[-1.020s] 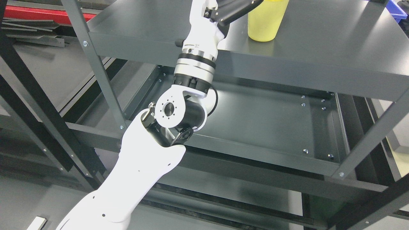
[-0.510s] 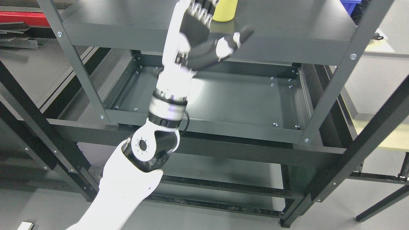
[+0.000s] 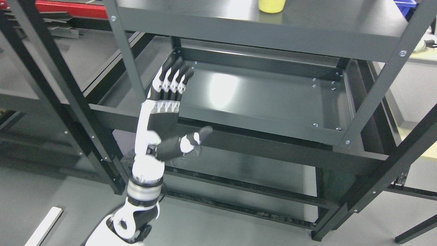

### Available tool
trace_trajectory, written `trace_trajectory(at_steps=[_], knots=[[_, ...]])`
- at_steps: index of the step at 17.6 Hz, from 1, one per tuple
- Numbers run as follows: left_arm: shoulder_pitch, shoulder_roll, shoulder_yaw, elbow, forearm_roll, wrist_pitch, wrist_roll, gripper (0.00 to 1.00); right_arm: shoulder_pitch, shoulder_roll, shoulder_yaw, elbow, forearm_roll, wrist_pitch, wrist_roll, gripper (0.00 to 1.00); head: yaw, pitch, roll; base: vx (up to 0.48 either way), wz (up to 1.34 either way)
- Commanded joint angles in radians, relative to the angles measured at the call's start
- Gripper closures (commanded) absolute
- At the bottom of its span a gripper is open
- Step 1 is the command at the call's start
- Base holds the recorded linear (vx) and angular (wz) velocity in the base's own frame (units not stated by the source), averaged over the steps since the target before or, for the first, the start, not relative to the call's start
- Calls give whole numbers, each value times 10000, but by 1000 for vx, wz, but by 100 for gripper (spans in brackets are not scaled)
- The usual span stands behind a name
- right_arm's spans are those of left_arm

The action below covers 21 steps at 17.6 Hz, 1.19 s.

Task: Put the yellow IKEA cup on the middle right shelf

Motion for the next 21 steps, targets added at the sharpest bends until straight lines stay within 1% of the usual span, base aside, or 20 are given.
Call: trace_trajectory(at_steps=[1,3,4,5,8,10,11,12,14,15,18,21], knots=[[1988,1183,442,1182,-267,-146,-79,1,139,-175,169,1,-245,-14,-8,1,0,0,0,-126,196],[2463,464,1589,1815,-267,940,-109,1,139,-175,169,1,-245,-14,-8,1,0,0,0,-153,184],[2678,81,2218,1939,-267,1614,-140,1,139,-175,169,1,-245,-14,-8,1,0,0,0,-150,172],[2787,-136,2573,1940,-267,2152,-140,1,139,-175,169,-14,-245,-14,-8,1,0,0,0,-115,111],[3140,-490,3127,1848,-190,3472,-124,2,139,-175,169,1,-245,-14,-8,1,0,0,0,-82,49],[3095,-643,3633,1452,-175,4896,-125,2,139,-175,169,1,-245,-14,-8,1,0,0,0,-32,-2],[2897,-902,3772,1024,-174,5860,-125,2,139,-175,169,1,-245,-14,-8,1,0,0,0,0,0],[2743,-1209,3773,792,-190,6371,-125,2,139,-175,169,1,-245,-14,-8,1,0,0,0,18,3],[2589,-1746,3636,621,-190,6926,-140,2,139,-175,169,1,-245,-14,-8,1,0,0,0,24,2],[2391,-1870,3453,636,-205,7080,-125,2,139,-175,169,1,-245,-14,-8,1,0,0,0,29,2],[1548,-1856,3344,636,-205,7434,-140,2,139,-175,169,-14,-245,-14,-8,1,0,0,0,24,-4],[1498,-1856,3191,86,-205,7419,-171,2,139,-175,169,1,-245,-14,-8,1,0,0,0,15,-10]])
